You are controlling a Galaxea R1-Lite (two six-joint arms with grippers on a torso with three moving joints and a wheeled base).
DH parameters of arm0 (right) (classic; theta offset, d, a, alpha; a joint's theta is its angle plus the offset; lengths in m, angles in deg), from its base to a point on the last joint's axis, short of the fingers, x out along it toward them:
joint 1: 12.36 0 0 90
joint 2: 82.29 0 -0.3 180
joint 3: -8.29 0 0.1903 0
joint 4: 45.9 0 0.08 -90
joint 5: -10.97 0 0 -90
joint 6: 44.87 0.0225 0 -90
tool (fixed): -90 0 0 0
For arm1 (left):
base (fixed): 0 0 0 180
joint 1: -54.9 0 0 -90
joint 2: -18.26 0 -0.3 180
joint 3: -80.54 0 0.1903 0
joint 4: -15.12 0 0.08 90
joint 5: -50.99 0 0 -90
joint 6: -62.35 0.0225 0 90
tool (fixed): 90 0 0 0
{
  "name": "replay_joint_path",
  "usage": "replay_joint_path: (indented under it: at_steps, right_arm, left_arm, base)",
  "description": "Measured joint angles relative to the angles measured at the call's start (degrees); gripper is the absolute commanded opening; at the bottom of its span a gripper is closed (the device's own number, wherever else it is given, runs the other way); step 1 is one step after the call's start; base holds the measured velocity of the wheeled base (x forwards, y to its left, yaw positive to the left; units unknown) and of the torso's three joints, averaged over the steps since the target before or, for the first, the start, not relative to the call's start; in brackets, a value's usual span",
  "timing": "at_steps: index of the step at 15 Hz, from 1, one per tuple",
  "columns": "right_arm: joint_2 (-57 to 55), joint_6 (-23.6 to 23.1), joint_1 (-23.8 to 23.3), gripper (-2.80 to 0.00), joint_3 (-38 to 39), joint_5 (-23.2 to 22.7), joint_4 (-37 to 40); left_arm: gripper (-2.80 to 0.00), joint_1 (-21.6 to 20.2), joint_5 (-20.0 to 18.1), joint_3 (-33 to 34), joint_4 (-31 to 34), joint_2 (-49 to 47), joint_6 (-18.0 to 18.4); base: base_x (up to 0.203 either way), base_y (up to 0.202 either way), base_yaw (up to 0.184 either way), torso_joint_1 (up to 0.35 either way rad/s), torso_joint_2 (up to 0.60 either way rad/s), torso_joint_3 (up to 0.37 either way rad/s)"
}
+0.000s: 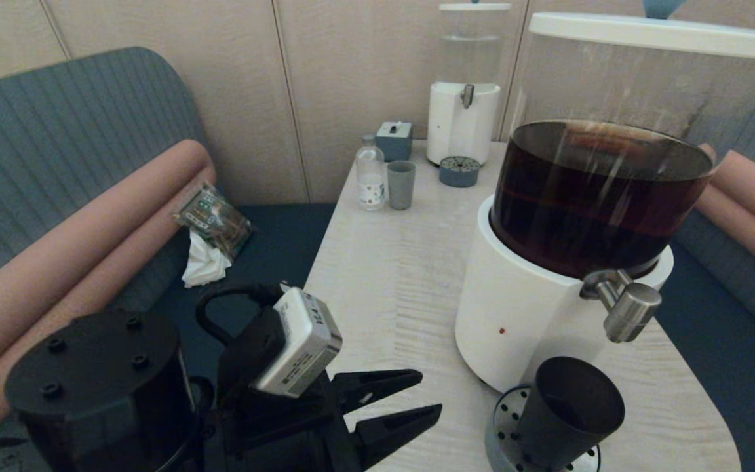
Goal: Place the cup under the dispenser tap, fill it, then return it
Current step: Turn off the faucet, then place the cup next to the water dispenser
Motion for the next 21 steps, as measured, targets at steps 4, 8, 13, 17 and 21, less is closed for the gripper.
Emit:
replay_joint_path:
  at_steps: [4,8,13,17,21]
  right_arm:
    - [0.0,-0.03,0.0,-2.8,0.0,-0.02,0.01]
    - [0.0,-0.02,0.0,-2.8,0.0,-0.02,0.01]
    - [0.0,-0.05,0.0,-2.8,0.0,-0.02,0.0]
    - [0.0,-0.03,0.0,-2.8,0.0,-0.02,0.0]
    - [0.0,-0.03,0.0,-2.8,0.0,-0.02,0.0]
  left_arm:
    - [0.0,0.11,-3.84,1.88,-1.84,-1.45,-0.2]
    - [0.0,0.06,-6.42,3.48,-2.89,-2.49,-0.12]
    - [0.0,0.0,-7.4,6.43,-9.91,-3.77,0.02]
    - [0.0,0.02,-7.3,6.69,-9.87,-4.99,0.42]
    - [0.0,0.05,-6.36,6.31,-9.63,-5.94,-0.83]
  base:
    - [0.0,0.0,0.0,0.0,0.0,0.0]
    - [0.0,0.0,0.0,0.0,0.0,0.0]
    - [0.0,0.0,0.0,0.0,0.0,0.0]
    - [0.0,0.0,0.0,0.0,0.0,0.0]
    - [0.0,0.0,0.0,0.0,0.0,0.0]
